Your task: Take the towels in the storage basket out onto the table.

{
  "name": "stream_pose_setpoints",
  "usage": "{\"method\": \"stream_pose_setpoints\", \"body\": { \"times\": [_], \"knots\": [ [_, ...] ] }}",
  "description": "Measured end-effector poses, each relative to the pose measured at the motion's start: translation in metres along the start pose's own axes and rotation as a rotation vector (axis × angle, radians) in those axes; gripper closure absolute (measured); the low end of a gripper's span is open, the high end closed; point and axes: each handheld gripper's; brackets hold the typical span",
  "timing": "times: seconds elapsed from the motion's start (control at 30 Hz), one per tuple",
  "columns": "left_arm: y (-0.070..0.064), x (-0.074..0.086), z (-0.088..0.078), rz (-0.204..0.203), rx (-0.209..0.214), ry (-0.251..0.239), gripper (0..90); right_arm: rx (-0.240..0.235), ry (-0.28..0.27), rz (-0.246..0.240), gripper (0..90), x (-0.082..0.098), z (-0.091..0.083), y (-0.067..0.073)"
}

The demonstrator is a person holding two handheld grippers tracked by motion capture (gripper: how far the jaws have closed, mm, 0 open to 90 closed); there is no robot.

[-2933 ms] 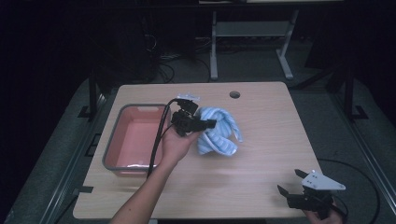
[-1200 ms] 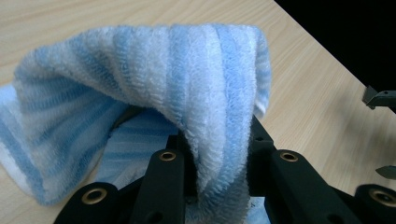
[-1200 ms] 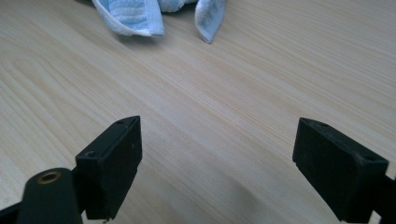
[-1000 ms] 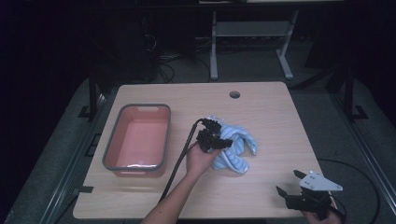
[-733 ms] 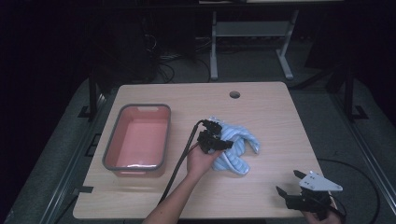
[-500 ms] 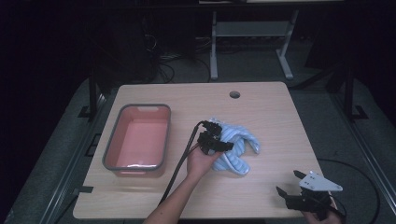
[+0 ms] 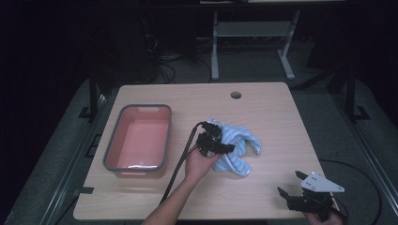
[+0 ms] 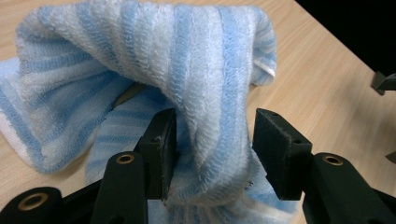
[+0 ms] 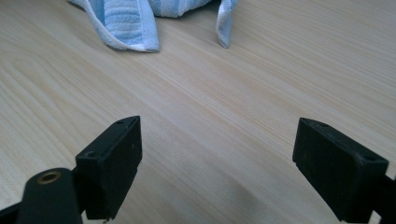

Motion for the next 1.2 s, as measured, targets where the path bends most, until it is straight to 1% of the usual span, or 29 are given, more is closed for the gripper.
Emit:
{"method": "stream_pose_setpoints", "body": {
  "times": [0.03,0.07,0.13,0.2,0.3,0.43,0.57,0.73,0.83,0.93,1.07,1.2],
  "knots": [
    [0.0,0.0,-0.001,-0.01,0.009,-0.005,47.7,0.0,-0.001,0.0,15.2,0.0,0.0,0.0],
    [0.001,0.0,-0.003,-0.011,0.015,-0.009,47.7,0.001,-0.001,0.0,15.2,0.0,0.0,0.0],
    [0.002,0.001,-0.004,-0.013,0.013,-0.008,46.7,0.002,-0.001,0.001,15.2,0.0,0.0,0.0],
    [0.002,0.003,-0.007,-0.021,0.028,-0.018,46.2,0.003,-0.001,0.001,15.2,0.0,0.0,0.0],
    [0.002,0.005,-0.01,-0.01,0.022,-0.018,45.4,0.006,0.0,0.004,15.2,0.0,0.0,-0.001],
    [0.003,0.007,-0.014,-0.022,0.033,-0.033,44.5,0.012,0.0,0.007,15.2,0.001,0.001,-0.003],
    [0.004,0.009,-0.019,-0.021,0.042,-0.039,44.2,0.016,0.008,0.011,15.2,0.001,0.002,-0.004],
    [0.006,0.013,-0.026,-0.025,0.049,-0.054,43.5,0.019,0.002,0.009,15.2,0.001,0.002,-0.004],
    [0.008,0.016,-0.03,-0.025,0.055,-0.053,42.6,0.019,0.008,0.011,15.2,0.001,0.002,-0.004],
    [0.01,0.018,-0.033,-0.019,0.049,-0.056,42.0,0.019,0.009,0.013,15.2,0.001,0.002,-0.004],
    [0.011,0.021,-0.037,-0.026,0.056,-0.062,41.5,0.019,0.01,0.009,15.2,0.001,0.003,-0.004],
    [0.01,0.024,-0.04,-0.016,0.055,-0.062,41.1,0.02,0.01,0.008,15.2,0.001,0.003,-0.004]
  ]
}}
Point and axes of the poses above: each handheld gripper's, and its own axes: z roughly forward along the jaws, x roughly out of its underside, y roughly to its left, and after that the axes turned 1 degree about x, right-handed
